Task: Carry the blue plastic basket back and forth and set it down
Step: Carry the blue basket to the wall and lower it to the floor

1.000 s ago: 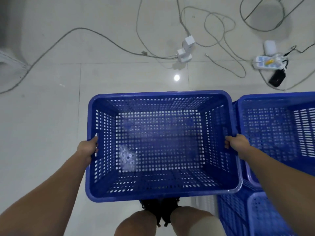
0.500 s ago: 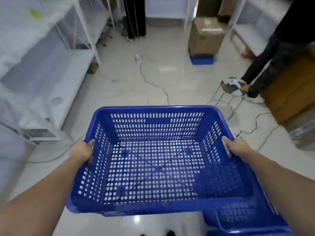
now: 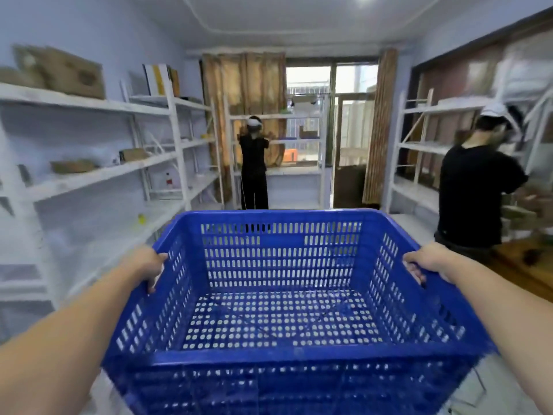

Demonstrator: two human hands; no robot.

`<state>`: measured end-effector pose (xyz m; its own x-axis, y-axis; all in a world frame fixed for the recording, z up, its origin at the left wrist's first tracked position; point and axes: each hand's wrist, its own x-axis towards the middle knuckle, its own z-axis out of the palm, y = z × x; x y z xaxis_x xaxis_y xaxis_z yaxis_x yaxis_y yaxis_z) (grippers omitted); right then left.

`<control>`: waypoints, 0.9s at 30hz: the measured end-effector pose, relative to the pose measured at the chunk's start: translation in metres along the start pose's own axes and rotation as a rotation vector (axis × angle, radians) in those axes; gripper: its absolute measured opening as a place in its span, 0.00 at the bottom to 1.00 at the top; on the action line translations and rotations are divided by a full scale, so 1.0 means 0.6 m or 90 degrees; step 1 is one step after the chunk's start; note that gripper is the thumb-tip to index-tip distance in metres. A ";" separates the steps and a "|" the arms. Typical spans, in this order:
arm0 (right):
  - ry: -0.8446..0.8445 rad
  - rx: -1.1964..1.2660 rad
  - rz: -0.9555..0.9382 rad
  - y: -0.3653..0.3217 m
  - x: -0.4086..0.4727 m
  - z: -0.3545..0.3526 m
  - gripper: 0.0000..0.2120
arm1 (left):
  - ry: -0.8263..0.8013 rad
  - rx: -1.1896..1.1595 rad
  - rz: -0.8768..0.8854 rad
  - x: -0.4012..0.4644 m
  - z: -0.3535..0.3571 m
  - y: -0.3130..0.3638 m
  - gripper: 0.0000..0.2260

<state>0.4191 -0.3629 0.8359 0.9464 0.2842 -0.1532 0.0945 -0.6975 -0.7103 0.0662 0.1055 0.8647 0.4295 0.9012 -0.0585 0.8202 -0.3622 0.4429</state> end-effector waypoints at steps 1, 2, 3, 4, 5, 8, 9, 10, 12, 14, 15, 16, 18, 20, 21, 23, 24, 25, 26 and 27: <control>0.014 0.003 -0.007 -0.014 -0.006 -0.007 0.22 | 0.015 -0.006 0.014 0.001 -0.010 -0.004 0.20; 0.022 0.006 -0.014 -0.028 -0.010 -0.011 0.22 | 0.018 0.009 0.023 0.003 -0.022 -0.007 0.19; 0.021 0.011 -0.016 -0.040 -0.013 -0.012 0.21 | 0.028 0.005 0.018 -0.001 -0.033 -0.013 0.19; 0.020 0.010 -0.020 -0.051 -0.013 -0.010 0.21 | 0.039 0.002 0.021 -0.003 -0.046 -0.017 0.19; 0.015 0.004 -0.019 -0.061 -0.014 -0.006 0.21 | 0.045 -0.010 0.021 -0.008 -0.051 -0.024 0.19; -0.005 -0.007 -0.021 -0.099 -0.014 0.020 0.19 | 0.057 -0.031 0.001 -0.021 -0.063 -0.067 0.17; -0.010 -0.016 -0.025 -0.115 -0.014 0.033 0.18 | 0.064 -0.062 -0.014 -0.025 -0.067 -0.086 0.17; -0.018 -0.022 -0.034 -0.132 -0.015 0.048 0.17 | 0.072 -0.088 -0.026 -0.028 -0.071 -0.108 0.17; -0.044 -0.028 -0.054 -0.165 -0.019 0.082 0.17 | 0.080 -0.123 -0.057 -0.037 -0.079 -0.153 0.16; -0.068 -0.036 -0.070 -0.199 -0.029 0.121 0.17 | 0.093 -0.133 -0.079 -0.049 -0.089 -0.200 0.15; -0.079 -0.040 -0.076 -0.218 -0.037 0.141 0.17 | 0.099 -0.132 -0.102 -0.051 -0.096 -0.226 0.15; -0.091 -0.042 -0.085 -0.237 -0.044 0.161 0.17 | 0.102 -0.133 -0.123 -0.053 -0.103 -0.252 0.15; -0.105 -0.044 -0.121 -0.277 -0.057 0.202 0.17 | 0.106 -0.135 -0.161 -0.053 -0.120 -0.299 0.16; -0.132 -0.053 -0.157 -0.316 -0.068 0.244 0.17 | 0.103 -0.142 -0.227 -0.054 -0.140 -0.343 0.21; -0.149 -0.059 -0.172 -0.336 -0.072 0.266 0.16 | 0.095 -0.156 -0.254 -0.052 -0.150 -0.365 0.28; -0.161 -0.067 -0.197 -0.370 -0.074 0.312 0.15 | 0.079 -0.100 -0.287 -0.052 -0.173 -0.408 0.38; -0.158 -0.064 -0.201 -0.385 -0.072 0.338 0.16 | 0.092 -0.101 -0.308 -0.051 -0.182 -0.433 0.38; -0.156 -0.062 -0.201 -0.399 -0.068 0.365 0.17 | 0.102 -0.110 -0.325 -0.051 -0.190 -0.454 0.36; -0.160 -0.059 -0.202 -0.414 -0.065 0.393 0.19 | 0.113 -0.141 -0.346 -0.055 -0.197 -0.470 0.31; -0.171 -0.055 -0.206 -0.430 -0.064 0.420 0.20 | 0.136 -0.145 -0.338 -0.057 -0.204 -0.486 0.24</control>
<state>0.2807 -0.0280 0.8516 0.7509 0.6507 -0.1128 0.4099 -0.5931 -0.6930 -0.2338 0.2097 0.8468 -0.1196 0.9808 -0.1537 0.7895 0.1878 0.5843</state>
